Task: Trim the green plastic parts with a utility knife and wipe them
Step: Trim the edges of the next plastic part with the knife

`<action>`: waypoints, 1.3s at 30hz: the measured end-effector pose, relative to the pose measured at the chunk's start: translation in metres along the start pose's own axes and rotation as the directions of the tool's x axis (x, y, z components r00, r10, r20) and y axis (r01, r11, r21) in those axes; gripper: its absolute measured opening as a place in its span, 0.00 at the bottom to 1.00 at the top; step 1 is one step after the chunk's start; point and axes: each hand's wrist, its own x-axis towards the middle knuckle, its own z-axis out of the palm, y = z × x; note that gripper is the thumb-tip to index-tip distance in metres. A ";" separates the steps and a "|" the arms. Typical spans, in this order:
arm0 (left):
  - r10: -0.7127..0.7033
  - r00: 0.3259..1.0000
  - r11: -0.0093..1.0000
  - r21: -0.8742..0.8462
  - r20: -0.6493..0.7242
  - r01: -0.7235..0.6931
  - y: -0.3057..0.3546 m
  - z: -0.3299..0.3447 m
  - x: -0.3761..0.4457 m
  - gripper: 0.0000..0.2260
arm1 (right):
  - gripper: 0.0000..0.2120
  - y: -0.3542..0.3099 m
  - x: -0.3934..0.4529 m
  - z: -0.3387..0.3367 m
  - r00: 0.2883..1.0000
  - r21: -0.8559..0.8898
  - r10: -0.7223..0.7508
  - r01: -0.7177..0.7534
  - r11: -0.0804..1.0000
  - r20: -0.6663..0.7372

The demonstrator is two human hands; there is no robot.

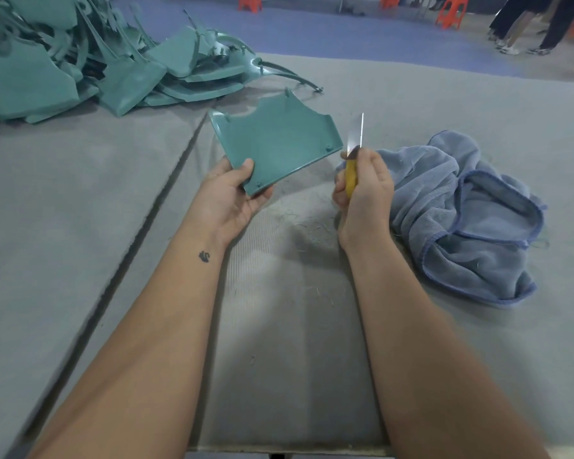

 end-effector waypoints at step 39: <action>-0.009 1.000 0.988 -0.154 0.007 0.010 0.001 -0.004 0.001 0.12 | 0.11 0.008 -0.003 0.004 0.912 -0.306 -0.194 0.313 0.899 0.361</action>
